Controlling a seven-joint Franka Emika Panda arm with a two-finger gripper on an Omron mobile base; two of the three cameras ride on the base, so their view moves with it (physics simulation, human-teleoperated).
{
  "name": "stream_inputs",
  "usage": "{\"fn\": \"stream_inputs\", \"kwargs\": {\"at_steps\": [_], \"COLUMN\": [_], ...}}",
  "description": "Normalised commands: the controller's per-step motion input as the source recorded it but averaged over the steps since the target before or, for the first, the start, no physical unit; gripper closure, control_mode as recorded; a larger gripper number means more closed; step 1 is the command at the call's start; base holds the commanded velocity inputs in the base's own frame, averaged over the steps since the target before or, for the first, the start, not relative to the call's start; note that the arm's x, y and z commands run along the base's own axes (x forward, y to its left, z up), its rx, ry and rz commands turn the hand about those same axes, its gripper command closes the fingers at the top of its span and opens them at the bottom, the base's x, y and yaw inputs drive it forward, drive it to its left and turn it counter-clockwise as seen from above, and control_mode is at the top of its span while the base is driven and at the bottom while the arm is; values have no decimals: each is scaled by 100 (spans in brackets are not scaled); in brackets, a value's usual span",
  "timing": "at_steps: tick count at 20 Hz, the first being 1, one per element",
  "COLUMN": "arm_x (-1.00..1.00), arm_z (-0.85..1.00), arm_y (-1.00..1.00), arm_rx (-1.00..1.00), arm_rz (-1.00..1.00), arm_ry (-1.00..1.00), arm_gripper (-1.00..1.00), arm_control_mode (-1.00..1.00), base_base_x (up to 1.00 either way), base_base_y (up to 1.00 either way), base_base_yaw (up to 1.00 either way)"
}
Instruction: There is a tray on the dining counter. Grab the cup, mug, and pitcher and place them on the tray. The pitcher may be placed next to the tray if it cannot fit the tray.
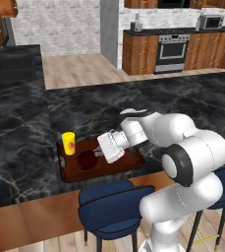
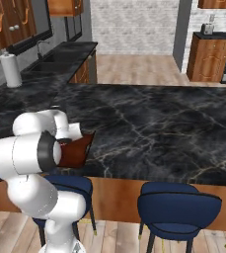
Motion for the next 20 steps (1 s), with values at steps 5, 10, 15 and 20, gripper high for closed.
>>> {"fn": "stream_inputs", "kwargs": {"at_steps": [5, 10, 15, 20], "arm_x": [23, 24, 20, 20], "arm_z": [-21, -27, -34, -26], "arm_y": [21, 14, 5, 0], "arm_rx": [0, 0, 0, 0], "arm_rz": [1, 1, 2, 0], "arm_ry": [0, 0, 0, 0], "arm_gripper": [100, 100, 100, 100], "arm_control_mode": [-100, -100, -100, -100], "base_base_x": [0, 0, 0, 0], "base_base_y": [0, 0, 0, 0], "base_base_yaw": [0, 0, 0, 0]}}
